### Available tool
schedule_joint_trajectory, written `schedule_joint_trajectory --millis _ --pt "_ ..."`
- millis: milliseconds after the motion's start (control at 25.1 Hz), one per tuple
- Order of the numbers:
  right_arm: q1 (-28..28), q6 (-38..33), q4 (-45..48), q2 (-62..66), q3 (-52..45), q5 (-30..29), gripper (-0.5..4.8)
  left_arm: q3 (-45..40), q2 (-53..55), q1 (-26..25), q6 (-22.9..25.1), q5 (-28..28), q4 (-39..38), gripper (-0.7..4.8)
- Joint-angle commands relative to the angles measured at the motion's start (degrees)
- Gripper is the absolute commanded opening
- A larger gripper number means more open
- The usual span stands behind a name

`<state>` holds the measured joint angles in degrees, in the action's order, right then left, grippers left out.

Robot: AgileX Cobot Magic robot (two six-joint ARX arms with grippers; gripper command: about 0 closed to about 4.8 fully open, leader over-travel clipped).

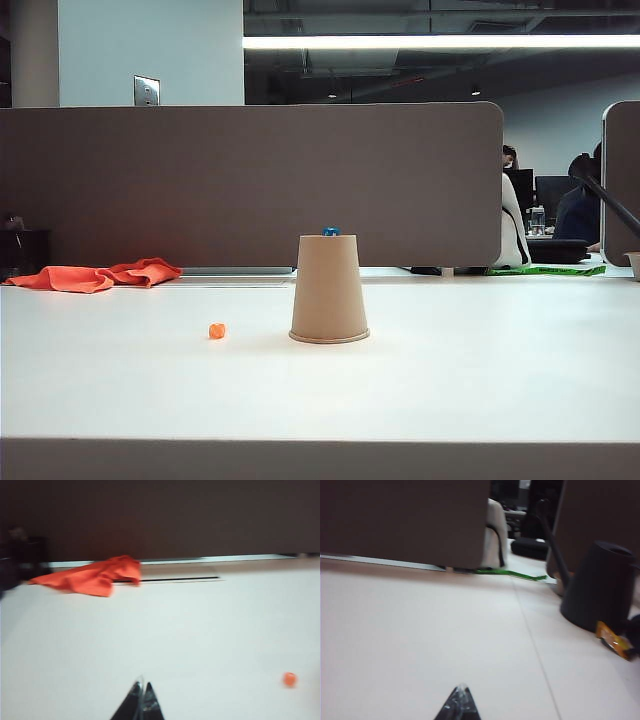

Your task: Throw the dice onto the paper cup, compare its value with the values of the other dice on the table, place the die with the higher value on the paper cup, and take no action if both dice have the same value.

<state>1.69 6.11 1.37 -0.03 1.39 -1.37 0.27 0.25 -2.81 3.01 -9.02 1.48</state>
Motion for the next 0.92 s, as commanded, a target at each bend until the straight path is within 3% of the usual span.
schedule_joint_trajectory --millis 40,239,439,638,918 --pt "-0.1 0.0 -0.5 0.1 3.0 -2.2 -0.01 0.3 0.0 0.0 0.1 -3.5 -0.2 -0.05" --pt "-0.1 0.0 -7.2 0.3 8.9 -2.7 -0.01 0.5 0.0 0.0 0.2 -8.7 -1.1 -0.05" --pt "-0.1 0.2 -12.2 3.2 13.3 -4.2 -0.01 3.3 0.1 0.0 1.7 -9.0 -5.1 -0.05" --pt "-0.3 0.4 -14.9 15.8 21.6 -10.4 -0.01 9.0 4.5 0.0 1.7 -13.3 -10.3 -0.05" --pt "-1.7 2.4 -16.2 28.2 30.8 -12.8 -0.01 14.9 14.9 0.1 3.8 -18.8 -10.9 -0.06"
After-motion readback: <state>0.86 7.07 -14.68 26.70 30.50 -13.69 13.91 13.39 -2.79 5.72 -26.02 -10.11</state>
